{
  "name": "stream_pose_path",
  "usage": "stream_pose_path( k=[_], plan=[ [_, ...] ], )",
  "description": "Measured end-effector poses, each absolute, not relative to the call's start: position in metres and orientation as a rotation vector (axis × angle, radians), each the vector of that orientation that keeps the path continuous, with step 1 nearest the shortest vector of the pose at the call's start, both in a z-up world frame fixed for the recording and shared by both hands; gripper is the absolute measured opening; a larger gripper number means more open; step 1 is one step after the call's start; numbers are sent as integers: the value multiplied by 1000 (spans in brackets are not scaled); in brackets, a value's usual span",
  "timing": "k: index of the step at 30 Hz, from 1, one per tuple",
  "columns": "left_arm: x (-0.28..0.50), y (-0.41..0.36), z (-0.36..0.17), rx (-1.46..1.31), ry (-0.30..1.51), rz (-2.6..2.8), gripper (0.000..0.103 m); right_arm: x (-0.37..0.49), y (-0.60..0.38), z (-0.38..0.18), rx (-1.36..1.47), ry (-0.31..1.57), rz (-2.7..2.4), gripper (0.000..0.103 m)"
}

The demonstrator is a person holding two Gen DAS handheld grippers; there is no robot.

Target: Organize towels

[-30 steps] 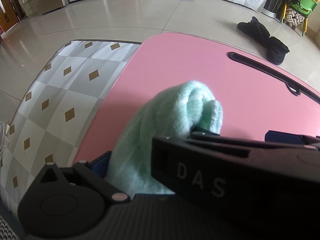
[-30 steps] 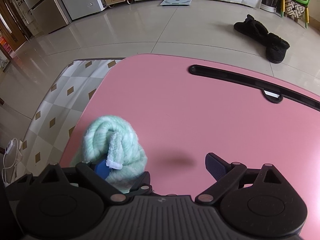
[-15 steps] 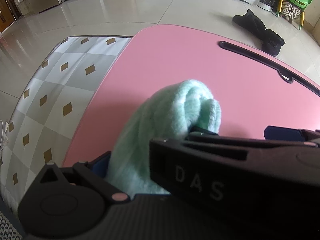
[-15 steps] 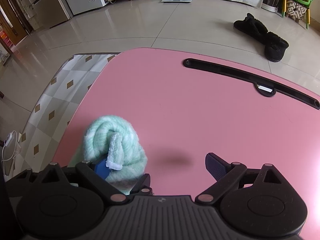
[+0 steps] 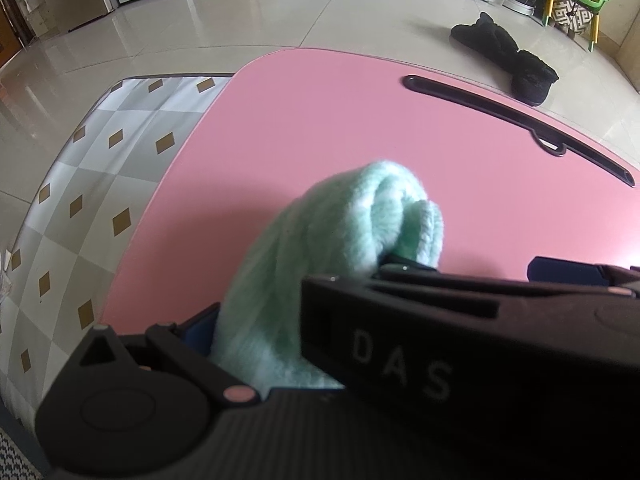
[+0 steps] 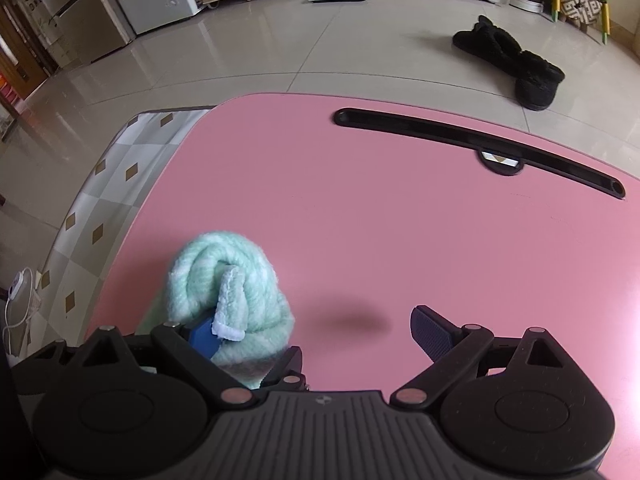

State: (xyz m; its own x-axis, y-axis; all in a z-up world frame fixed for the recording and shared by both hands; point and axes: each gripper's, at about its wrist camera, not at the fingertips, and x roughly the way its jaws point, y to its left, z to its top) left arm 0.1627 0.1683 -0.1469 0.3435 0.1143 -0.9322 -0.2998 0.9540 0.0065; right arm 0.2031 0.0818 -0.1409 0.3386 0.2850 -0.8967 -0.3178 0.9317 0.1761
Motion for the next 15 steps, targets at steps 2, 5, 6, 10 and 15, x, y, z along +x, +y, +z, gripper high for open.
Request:
stream_pose_path(
  k=[2,5,6,10,15],
  plan=[
    [165,165,-147,-176,1187,270,103,206,78,-141,-24,1160,383,95],
    [168,162,-148,-178,1183,273,103,209,73,-142,-10,1162,372,95],
    [170,161,-148,-179,1183,273,103,210,71,-142,-4,1164,367,95],
    [174,157,-148,-176,1180,269,103,214,66,-142,12,1168,354,95],
    [178,153,-147,-172,1180,262,103,217,60,-142,24,1168,341,95]
  ],
)
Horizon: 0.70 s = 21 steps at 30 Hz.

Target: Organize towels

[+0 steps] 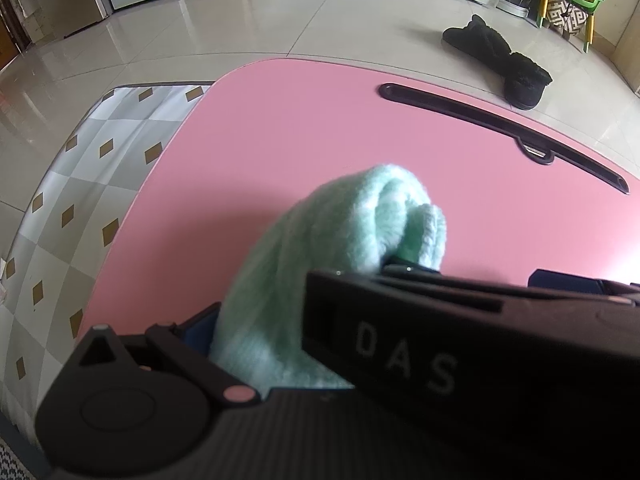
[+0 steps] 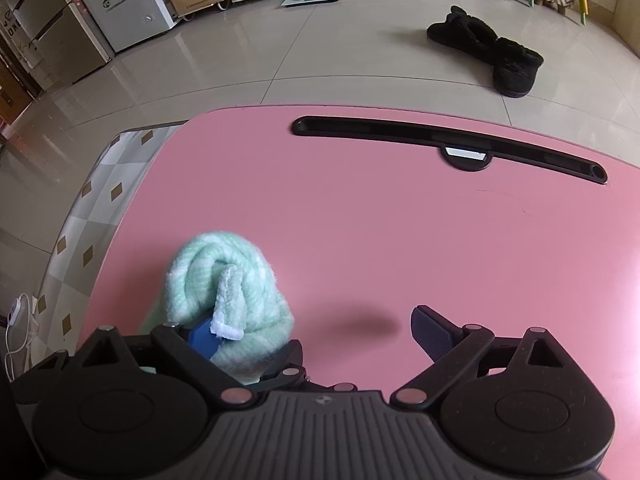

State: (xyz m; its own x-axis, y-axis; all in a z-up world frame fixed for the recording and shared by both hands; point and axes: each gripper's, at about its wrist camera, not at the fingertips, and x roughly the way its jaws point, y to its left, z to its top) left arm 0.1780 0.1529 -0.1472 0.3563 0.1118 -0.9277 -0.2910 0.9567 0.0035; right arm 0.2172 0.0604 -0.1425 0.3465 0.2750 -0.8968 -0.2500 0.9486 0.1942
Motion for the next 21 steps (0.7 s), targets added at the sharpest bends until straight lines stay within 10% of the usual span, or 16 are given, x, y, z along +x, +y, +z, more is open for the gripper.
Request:
stream_pose_path(
  k=[21],
  plan=[
    [185,118,-147,-117,1171,179,103,221,28,-142,41,1162,273,96]
  ],
)
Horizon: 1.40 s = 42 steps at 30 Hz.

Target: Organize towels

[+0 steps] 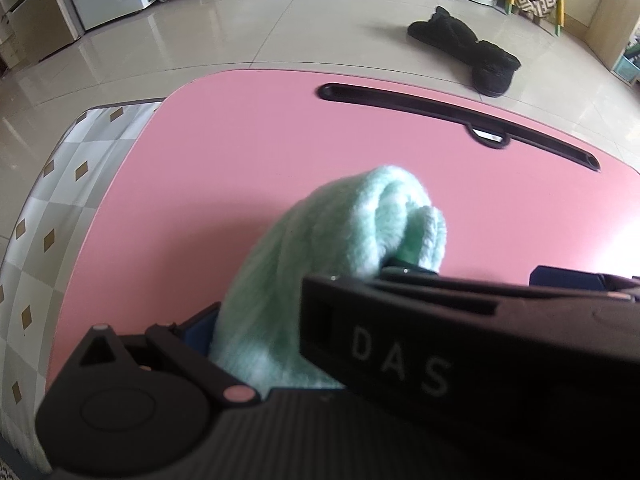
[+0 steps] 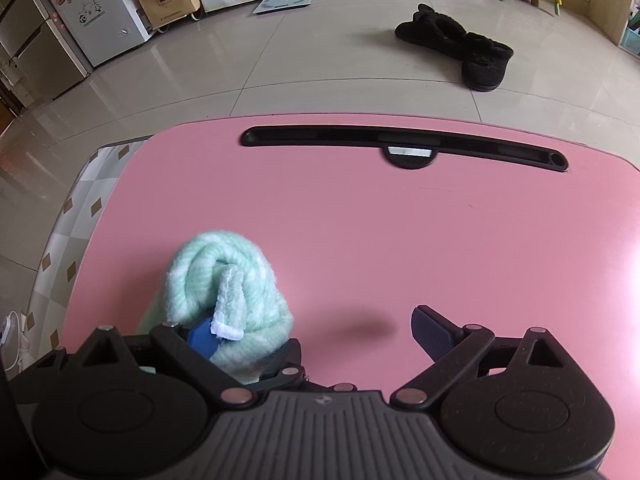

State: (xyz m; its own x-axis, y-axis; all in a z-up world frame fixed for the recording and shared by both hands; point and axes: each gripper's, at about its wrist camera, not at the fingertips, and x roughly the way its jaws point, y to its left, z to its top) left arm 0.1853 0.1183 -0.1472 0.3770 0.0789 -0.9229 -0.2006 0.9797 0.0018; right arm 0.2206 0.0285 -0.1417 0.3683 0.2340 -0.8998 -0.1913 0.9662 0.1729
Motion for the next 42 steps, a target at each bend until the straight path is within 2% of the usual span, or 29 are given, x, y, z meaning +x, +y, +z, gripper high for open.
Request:
stream_pose_path(
  k=[23,42],
  plan=[
    [158,108,-145,-73,1217,104,103,197,27,-138,-29,1172,303,95],
    [164,73,-144,-7,1199,14,103,194,-6,-140,76,1222,244,93]
  ],
)
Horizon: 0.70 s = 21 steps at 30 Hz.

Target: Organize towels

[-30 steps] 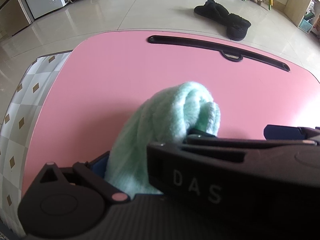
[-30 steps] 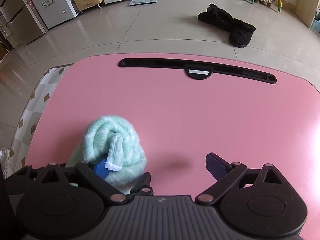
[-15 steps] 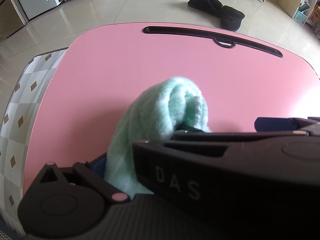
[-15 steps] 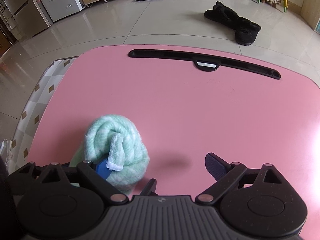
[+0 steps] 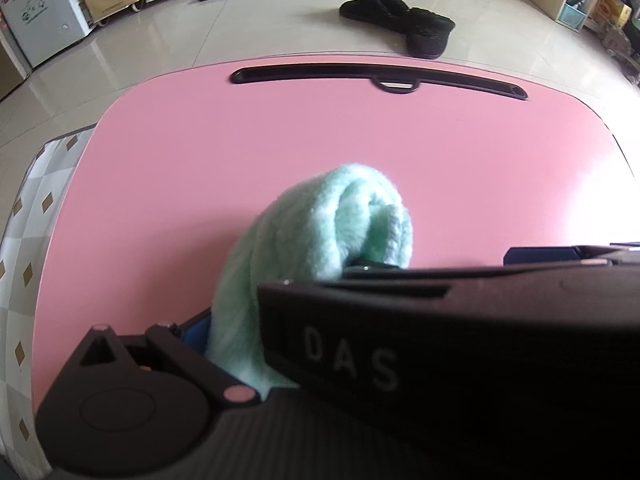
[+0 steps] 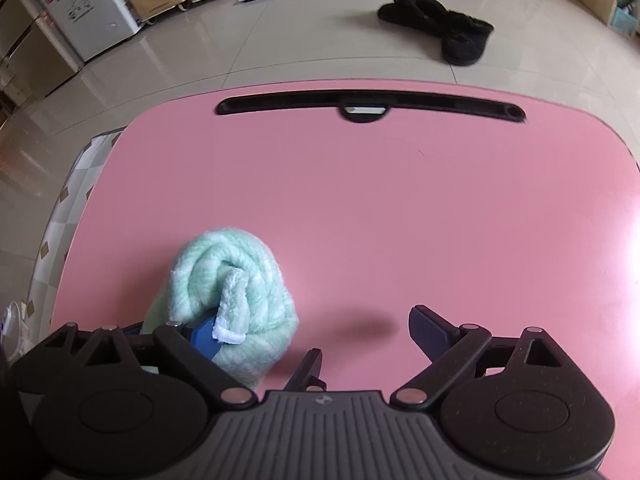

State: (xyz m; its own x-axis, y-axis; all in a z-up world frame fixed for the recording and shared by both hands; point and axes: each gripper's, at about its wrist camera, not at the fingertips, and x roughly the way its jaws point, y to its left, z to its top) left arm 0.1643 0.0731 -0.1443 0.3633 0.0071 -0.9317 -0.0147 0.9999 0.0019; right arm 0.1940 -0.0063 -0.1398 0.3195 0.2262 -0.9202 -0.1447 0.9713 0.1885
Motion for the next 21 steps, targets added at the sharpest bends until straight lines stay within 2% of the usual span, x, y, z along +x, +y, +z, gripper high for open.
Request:
stream_pose_path(
  k=[21],
  plan=[
    [189,15,-145,84,1188,-129,103,201,-73,-136,253,1230,-17,95]
  ],
)
